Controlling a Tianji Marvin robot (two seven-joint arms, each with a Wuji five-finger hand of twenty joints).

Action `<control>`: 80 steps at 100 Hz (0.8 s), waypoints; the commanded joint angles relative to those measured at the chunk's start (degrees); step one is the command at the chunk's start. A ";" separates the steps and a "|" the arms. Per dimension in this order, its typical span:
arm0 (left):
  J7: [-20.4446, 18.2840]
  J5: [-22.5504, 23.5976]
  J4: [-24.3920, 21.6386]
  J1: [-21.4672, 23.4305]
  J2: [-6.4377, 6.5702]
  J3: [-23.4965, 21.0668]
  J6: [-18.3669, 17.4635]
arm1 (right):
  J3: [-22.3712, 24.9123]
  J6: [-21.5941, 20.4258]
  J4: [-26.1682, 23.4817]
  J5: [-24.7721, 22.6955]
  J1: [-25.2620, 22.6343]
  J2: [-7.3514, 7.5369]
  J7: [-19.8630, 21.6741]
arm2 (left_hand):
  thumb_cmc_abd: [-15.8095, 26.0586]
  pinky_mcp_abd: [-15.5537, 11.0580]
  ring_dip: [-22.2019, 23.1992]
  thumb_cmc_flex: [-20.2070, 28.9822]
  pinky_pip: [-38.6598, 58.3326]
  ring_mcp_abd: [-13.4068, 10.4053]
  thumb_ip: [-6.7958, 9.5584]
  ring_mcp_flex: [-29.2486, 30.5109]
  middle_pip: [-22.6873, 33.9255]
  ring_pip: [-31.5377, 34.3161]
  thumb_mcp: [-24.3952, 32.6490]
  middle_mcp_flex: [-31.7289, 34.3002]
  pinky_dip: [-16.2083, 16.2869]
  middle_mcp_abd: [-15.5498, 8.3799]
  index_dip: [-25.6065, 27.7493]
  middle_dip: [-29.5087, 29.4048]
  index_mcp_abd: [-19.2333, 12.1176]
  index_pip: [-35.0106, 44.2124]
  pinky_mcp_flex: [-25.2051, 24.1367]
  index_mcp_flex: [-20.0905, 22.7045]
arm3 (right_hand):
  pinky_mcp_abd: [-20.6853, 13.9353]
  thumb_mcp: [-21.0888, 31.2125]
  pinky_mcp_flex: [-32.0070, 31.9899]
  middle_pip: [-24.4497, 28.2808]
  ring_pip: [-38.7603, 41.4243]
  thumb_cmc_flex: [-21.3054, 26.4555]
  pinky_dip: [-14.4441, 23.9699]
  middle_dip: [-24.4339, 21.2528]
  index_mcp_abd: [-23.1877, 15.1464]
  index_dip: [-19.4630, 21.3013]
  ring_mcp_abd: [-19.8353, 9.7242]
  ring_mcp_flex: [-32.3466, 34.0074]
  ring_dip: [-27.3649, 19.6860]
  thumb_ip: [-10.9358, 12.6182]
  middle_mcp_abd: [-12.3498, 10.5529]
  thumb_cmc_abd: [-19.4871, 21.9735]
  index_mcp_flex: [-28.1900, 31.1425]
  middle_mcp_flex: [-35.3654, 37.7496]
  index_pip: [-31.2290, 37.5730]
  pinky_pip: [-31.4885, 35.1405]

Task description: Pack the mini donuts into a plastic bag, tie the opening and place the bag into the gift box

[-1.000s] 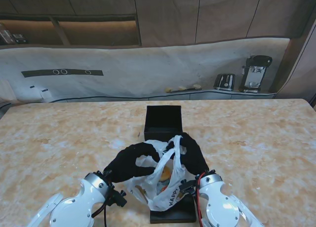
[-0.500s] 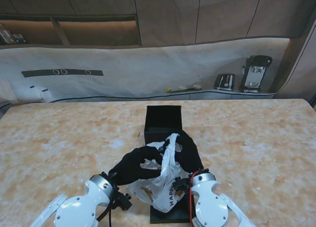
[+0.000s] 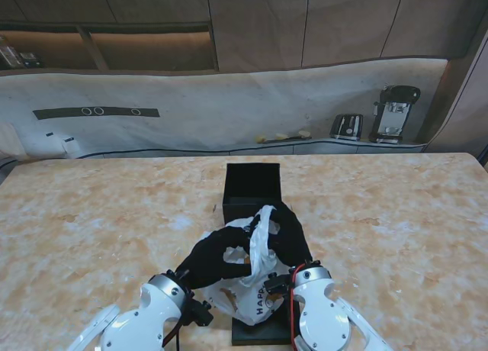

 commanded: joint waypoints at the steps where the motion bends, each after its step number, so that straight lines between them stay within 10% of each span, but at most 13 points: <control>1: -1.37 0.17 -0.33 0.13 -0.18 0.06 0.48 | -0.18 -0.04 -0.18 0.08 -0.40 -0.52 0.54 | -0.08 -1.90 0.06 -3.33 0.90 -1.57 -0.61 -1.62 0.43 0.93 -0.56 -2.42 0.75 -1.44 -0.13 0.20 -0.36 0.37 -1.08 -1.98 | -1.69 -1.40 -0.86 0.92 0.66 -0.25 1.12 2.88 -1.91 -0.69 -1.28 -0.71 1.09 -1.06 0.18 1.09 0.16 -1.25 1.57 0.00; 36: -7.67 -3.78 -0.91 0.14 1.01 -1.69 0.86 | -0.36 0.56 -0.15 0.12 -0.20 -0.41 1.14 | 2.33 -2.16 -0.99 -10.49 -2.24 -1.88 -0.71 -4.20 -3.15 -2.84 -13.24 -5.37 -0.21 -0.61 -1.23 -0.61 1.17 -6.79 -2.24 -5.93 | -1.71 -1.33 -1.06 0.76 0.56 0.66 1.08 2.75 -1.38 -0.78 -1.21 -1.02 1.03 -0.50 0.42 0.52 0.20 -1.60 1.77 0.03; 80: 2.03 -2.05 -0.75 -0.49 -1.41 1.93 5.59 | -1.17 0.48 0.81 -1.22 0.35 -0.64 0.14 | 4.82 -3.06 -1.81 -15.55 -5.00 -1.96 -0.96 -9.48 -5.68 -5.00 -13.35 -11.34 -0.91 -0.23 -3.99 -1.33 2.64 -12.84 -2.67 -12.10 | -1.93 -1.48 -1.54 1.15 0.79 0.79 1.08 2.87 -1.12 -0.95 -1.35 -1.87 1.15 -0.18 0.36 0.44 0.28 -2.39 1.89 0.08</control>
